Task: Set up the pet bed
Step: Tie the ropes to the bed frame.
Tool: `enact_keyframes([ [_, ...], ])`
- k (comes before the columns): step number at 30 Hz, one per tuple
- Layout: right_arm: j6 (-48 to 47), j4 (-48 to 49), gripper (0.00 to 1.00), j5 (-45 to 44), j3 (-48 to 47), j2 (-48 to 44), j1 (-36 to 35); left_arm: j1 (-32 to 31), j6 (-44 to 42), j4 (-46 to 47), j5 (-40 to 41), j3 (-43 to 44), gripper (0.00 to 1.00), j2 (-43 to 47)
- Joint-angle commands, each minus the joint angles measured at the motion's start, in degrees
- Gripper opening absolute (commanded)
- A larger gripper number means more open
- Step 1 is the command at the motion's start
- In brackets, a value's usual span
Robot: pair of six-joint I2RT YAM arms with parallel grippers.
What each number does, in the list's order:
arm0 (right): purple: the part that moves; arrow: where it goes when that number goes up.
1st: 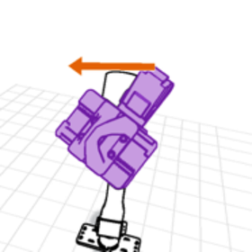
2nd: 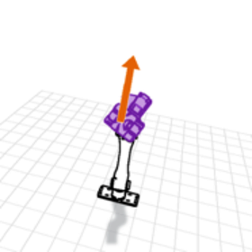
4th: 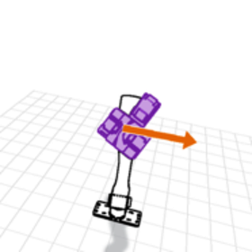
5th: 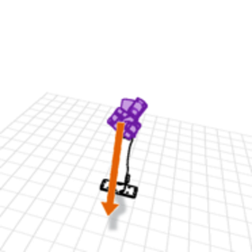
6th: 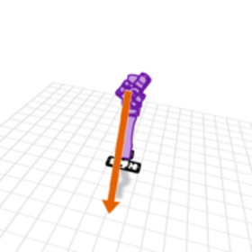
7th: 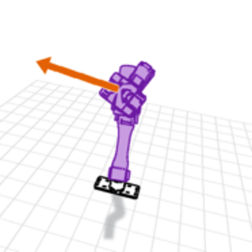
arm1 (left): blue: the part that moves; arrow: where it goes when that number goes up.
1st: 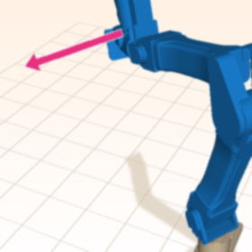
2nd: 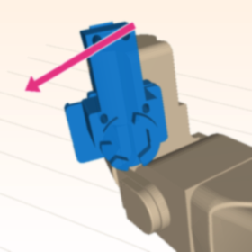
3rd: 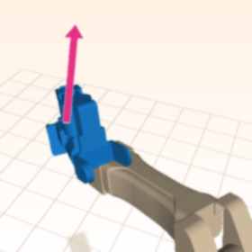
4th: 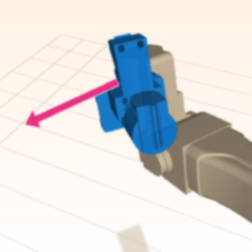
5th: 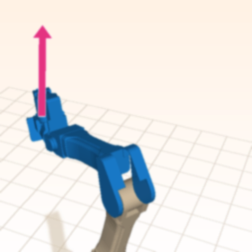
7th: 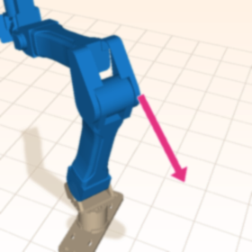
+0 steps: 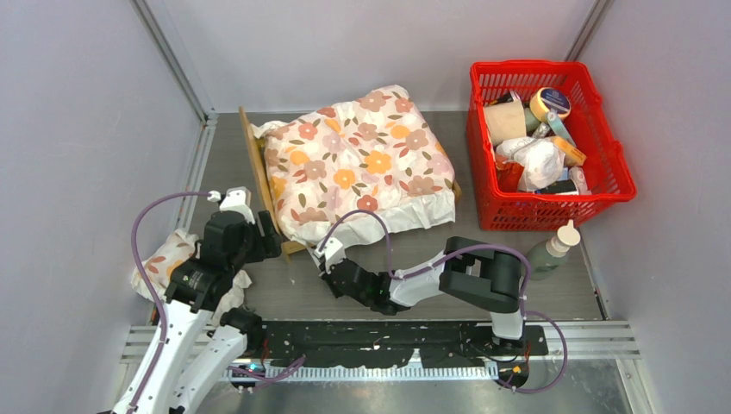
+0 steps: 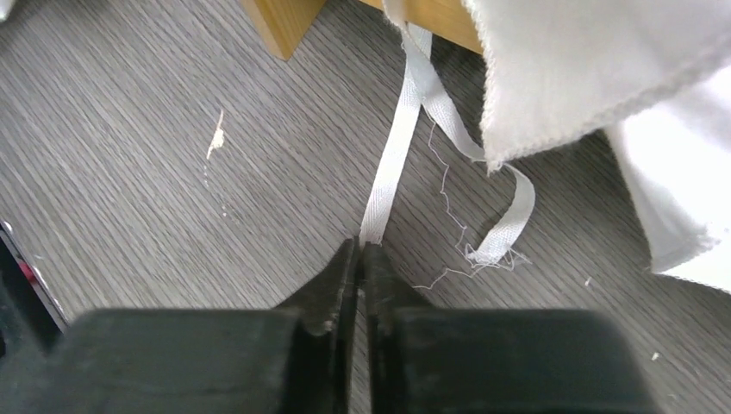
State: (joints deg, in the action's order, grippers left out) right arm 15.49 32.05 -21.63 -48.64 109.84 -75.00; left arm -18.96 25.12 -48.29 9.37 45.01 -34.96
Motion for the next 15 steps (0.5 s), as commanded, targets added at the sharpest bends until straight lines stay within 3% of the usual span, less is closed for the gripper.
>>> enact_keyframes([
  [1,1.58,-1.53,0.06,-0.03,-0.12,-0.81,0.03,1.24,1.21,2.07,-0.97,-0.07,0.71,0.24],
  [12,0.27,6.05,0.05,-1.03,5.09,-13.51,0.68,1.81,-0.04,4.29,-6.38,-3.18,0.64,-0.67],
  [15,-0.32,6.59,0.05,-0.68,5.17,-15.42,0.98,1.82,-7.01,5.61,-14.47,-3.66,0.62,-0.36],
])
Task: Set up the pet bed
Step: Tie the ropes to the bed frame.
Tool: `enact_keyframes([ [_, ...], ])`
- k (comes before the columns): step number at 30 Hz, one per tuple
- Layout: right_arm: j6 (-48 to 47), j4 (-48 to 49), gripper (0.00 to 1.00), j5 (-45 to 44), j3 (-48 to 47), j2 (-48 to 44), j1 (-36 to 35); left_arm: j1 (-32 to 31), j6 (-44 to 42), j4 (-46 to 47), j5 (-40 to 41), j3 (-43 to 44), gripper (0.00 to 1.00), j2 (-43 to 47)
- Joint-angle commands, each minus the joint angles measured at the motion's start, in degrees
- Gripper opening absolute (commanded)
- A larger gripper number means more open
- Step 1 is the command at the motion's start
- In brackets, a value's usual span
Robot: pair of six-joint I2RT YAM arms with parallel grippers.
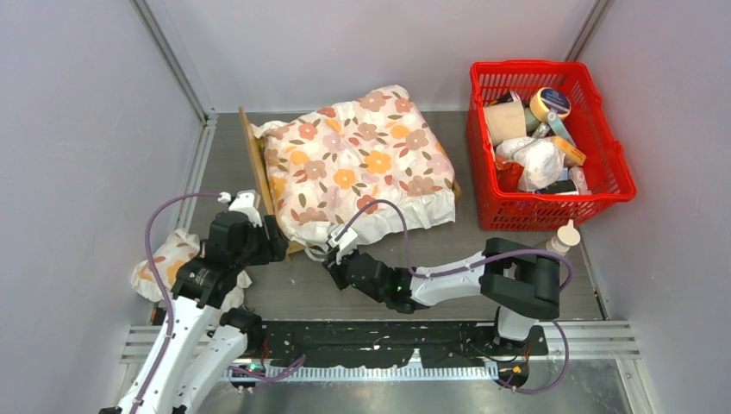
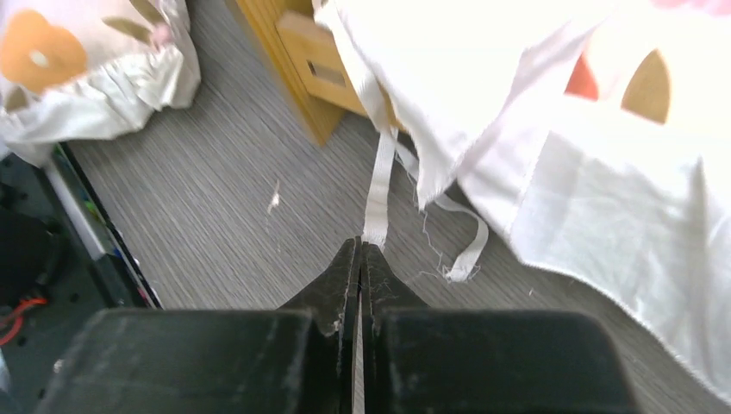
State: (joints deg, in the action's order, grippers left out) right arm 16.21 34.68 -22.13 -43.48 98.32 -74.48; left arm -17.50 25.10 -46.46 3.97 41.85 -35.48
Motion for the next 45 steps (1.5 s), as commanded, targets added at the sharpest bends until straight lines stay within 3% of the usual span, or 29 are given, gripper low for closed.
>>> enact_keyframes([
  [1,-1.24,4.16,0.05,0.01,-0.03,-4.18,0.59,0.36,-9.89,4.92,-11.87,-1.34,0.62,0.98],
  [7,-2.74,5.5,0.05,2.43,-0.9,-4.52,2.84,0.36,-20.58,16.49,-21.24,-7.08,0.57,7.76],
  [11,-1.91,7.53,0.05,4.62,-0.77,-4.99,4.2,0.36,-28.59,16.94,-26.42,-7.53,0.51,7.52],
  [14,-1.67,8.69,0.05,5.45,-0.15,-5.56,4.48,0.36,-37.63,16.77,-32.82,-8.51,0.54,6.86],
  [20,-0.98,10.72,0.05,7.6,0.34,-5.79,4.6,0.36,-46.63,18.47,-36.22,-9.36,0.55,7.61],
  [28,-2.01,13.52,0.05,8.46,0.13,-2.54,5.36,0.36,-37.47,19.59,-32.73,-7.84,0.49,7.1],
  [31,-1.5,12.93,0.05,10.46,0.16,-4.24,5.9,0.08,-48.55,13.61,-40.54,-7.5,0.51,7.38],
  [40,0.63,12.45,0.05,12.65,0.32,-5.76,6.05,-2.03,-61.19,10.63,-36.92,-4.19,0.53,0.5],
  [45,2.13,13.95,0.05,13.42,1.74,-5.84,6.08,-3.33,-63.26,9.36,-34.5,-2.54,0.5,-1.96],
])
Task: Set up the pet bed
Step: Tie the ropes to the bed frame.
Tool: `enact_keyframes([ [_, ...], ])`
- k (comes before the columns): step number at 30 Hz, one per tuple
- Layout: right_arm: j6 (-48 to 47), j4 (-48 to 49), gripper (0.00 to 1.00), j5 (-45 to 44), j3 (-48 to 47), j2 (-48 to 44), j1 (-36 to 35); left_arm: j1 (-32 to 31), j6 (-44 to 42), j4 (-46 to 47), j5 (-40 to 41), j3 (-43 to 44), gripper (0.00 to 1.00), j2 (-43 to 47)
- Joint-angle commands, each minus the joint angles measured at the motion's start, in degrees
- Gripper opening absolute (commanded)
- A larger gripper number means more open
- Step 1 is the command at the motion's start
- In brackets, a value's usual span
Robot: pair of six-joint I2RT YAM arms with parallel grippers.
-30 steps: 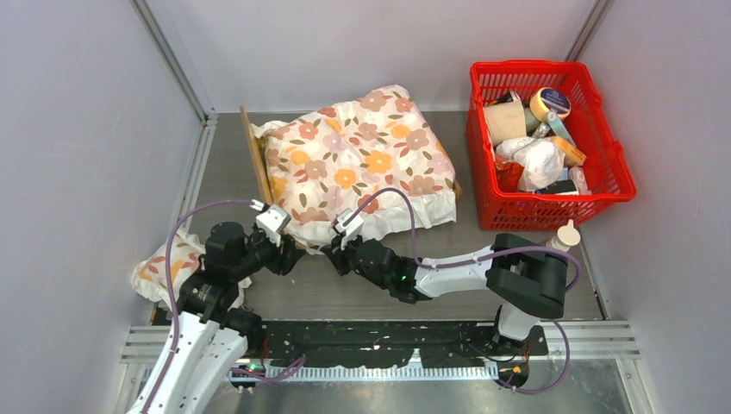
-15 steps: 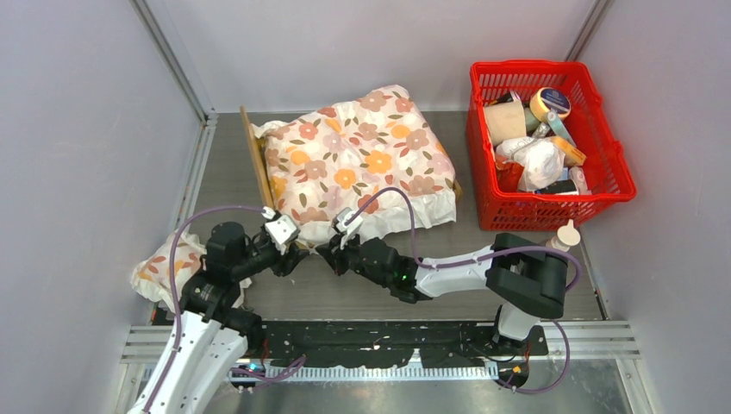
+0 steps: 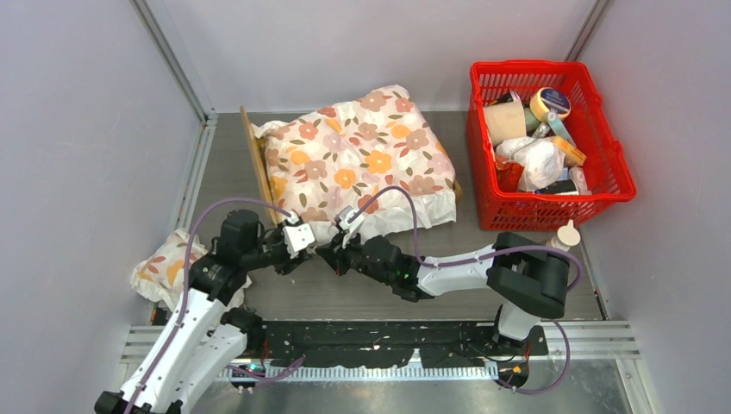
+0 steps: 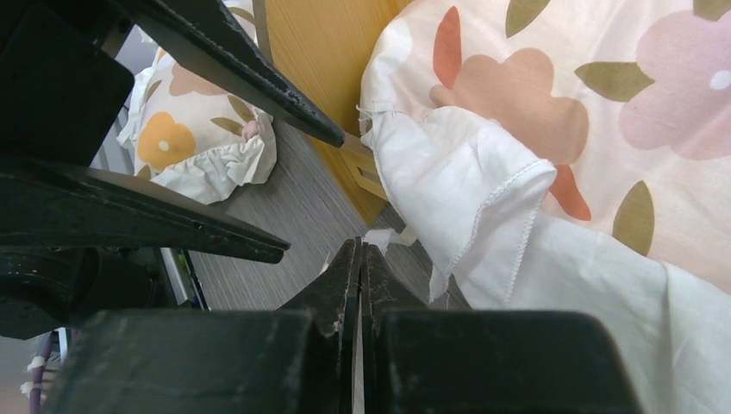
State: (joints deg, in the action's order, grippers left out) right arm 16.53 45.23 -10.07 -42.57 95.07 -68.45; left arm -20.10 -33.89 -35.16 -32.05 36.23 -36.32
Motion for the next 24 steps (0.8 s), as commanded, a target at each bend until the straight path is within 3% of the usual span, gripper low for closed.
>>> enact_keyframes([
  [1,2.21,3.9,0.05,1.76,0.99,-2.37,0.06,-0.78,-3.77,-1.93,1.75,3.14,0.5,-1.08],
  [8,4.84,7.43,0.05,1.5,1.98,-1.45,0.06,-1.9,-3.82,-1.82,3.36,0.32,0.53,-0.49],
  [24,4.93,9.13,0.05,0.66,3.17,-2.73,0.06,-6.61,-4.9,2.24,7.26,0.66,0.52,-8.81],
])
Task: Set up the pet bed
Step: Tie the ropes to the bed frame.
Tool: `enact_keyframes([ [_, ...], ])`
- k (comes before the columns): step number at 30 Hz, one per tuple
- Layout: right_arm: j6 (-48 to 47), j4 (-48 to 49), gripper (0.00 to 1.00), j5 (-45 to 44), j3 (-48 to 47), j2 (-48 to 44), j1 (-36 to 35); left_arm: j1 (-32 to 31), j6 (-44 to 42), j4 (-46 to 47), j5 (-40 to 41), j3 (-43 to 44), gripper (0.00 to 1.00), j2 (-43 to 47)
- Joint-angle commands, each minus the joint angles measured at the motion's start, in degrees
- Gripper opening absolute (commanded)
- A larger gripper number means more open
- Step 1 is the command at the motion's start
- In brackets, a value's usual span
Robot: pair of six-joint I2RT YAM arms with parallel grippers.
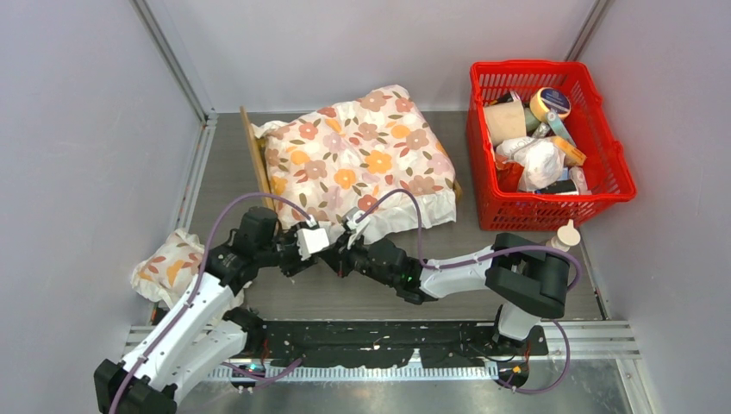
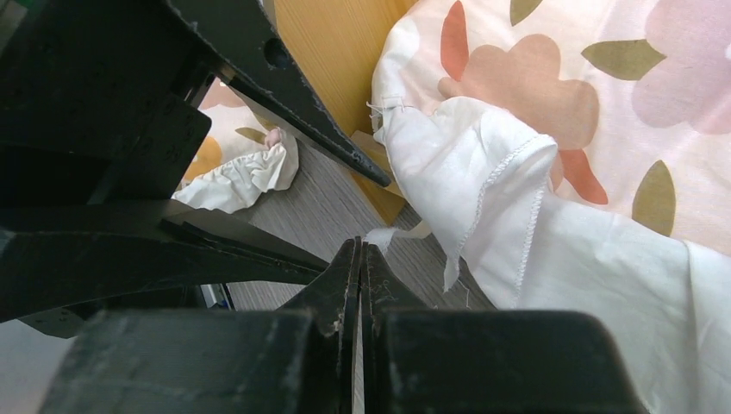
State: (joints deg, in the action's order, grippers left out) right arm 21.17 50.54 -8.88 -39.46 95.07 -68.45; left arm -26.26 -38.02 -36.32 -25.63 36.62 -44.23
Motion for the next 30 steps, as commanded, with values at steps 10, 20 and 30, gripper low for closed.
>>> enact_keyframes([
  [10,1.7,6.01,0.05,0.61,1.26,-2.97,0.0,-0.46,-0.11,7.25,1.91,0.06,0.47,-4.2],
  [20,2.77,6.29,0.05,2.05,1.07,-3.27,0.02,-0.46,1.55,8.02,-0.57,0.75,0.0,-5.65],
  [30,0.25,13.83,0.45,-4.42,6.88,-6.56,0.58,-0.28,8.95,10.0,-4.56,0.5,0.0,-4.41],
])
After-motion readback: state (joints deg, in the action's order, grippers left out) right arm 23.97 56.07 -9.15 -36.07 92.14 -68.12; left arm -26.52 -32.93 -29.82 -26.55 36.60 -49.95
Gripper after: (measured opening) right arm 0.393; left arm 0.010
